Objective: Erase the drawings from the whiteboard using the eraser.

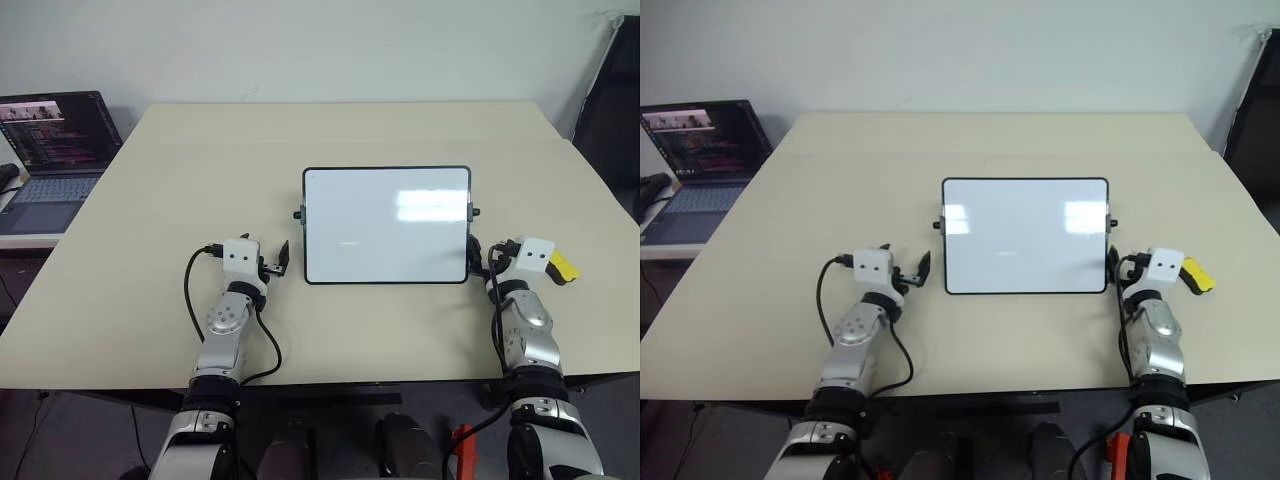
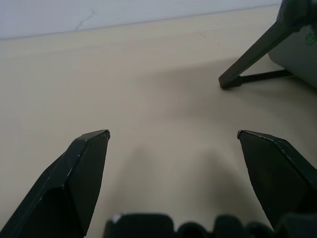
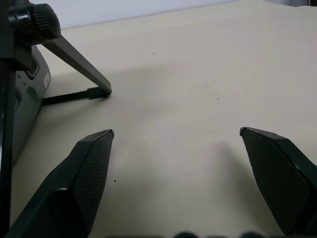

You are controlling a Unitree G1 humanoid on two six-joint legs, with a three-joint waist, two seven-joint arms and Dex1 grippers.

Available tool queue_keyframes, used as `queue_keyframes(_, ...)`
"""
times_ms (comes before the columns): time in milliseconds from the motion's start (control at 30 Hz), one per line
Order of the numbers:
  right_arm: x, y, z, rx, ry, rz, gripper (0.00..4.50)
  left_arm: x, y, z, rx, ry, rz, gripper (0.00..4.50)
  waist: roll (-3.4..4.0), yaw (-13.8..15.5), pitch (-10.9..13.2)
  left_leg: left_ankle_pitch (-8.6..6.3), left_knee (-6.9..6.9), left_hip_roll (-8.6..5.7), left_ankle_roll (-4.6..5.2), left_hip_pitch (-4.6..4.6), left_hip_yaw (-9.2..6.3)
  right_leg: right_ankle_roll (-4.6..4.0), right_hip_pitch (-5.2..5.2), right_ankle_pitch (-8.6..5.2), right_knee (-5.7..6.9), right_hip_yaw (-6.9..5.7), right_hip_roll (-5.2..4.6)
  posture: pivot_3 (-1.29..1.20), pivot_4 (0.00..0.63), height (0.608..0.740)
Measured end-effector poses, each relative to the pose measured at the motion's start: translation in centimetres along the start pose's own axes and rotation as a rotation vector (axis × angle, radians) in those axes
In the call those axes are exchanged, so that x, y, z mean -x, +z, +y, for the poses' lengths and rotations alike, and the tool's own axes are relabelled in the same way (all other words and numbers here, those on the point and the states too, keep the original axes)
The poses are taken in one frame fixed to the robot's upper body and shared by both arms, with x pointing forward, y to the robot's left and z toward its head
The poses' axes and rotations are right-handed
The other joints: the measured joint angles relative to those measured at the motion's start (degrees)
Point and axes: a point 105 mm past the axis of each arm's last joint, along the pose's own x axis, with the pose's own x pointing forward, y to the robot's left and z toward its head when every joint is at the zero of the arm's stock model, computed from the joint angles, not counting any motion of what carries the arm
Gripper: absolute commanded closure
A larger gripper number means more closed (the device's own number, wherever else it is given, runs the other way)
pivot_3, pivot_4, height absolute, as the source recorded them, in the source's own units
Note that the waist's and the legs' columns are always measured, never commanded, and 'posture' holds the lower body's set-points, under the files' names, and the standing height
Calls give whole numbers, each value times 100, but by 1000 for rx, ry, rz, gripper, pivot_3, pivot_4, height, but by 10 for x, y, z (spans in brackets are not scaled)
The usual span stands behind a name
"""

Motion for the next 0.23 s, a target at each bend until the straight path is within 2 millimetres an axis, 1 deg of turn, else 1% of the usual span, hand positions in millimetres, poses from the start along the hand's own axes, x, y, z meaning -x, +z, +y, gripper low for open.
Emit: queue_keyframes(233,1,3,2,8,13,2,20,-2,-2,0,12,1,19,0,6,-3,-4,0,-1,-1,0,19,4,0,14,0,0,3,0,0,150,740)
